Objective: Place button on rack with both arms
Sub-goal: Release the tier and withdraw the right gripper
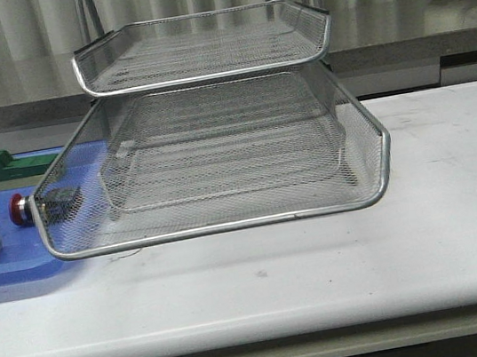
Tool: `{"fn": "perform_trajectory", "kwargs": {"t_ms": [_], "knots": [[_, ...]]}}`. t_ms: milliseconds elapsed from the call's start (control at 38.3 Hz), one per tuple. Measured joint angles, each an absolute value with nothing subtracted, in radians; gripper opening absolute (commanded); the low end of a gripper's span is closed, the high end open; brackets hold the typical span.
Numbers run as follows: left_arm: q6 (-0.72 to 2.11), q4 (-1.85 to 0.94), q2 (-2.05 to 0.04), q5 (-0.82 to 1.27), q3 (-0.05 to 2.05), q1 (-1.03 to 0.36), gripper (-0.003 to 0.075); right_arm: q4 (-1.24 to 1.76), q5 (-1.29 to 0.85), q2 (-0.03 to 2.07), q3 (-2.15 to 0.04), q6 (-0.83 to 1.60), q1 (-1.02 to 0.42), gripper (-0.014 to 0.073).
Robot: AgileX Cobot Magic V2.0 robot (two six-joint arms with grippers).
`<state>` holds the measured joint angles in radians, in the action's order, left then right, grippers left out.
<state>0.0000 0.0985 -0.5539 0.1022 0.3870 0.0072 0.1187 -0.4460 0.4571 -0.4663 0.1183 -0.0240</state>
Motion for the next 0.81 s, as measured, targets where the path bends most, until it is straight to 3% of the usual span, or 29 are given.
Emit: {"fn": "perform_trajectory", "kwargs": {"t_ms": [261,809], "knots": [[0.000,0.098,-0.554,0.102,0.387,0.007,0.0673,0.137,-0.437,0.297,-0.361,0.118,-0.024,-0.0060],[0.000,0.072,-0.557,0.110,0.390,0.007,0.0673,0.145,-0.436,0.285,-0.361,0.116,-0.024,-0.0060]]}}
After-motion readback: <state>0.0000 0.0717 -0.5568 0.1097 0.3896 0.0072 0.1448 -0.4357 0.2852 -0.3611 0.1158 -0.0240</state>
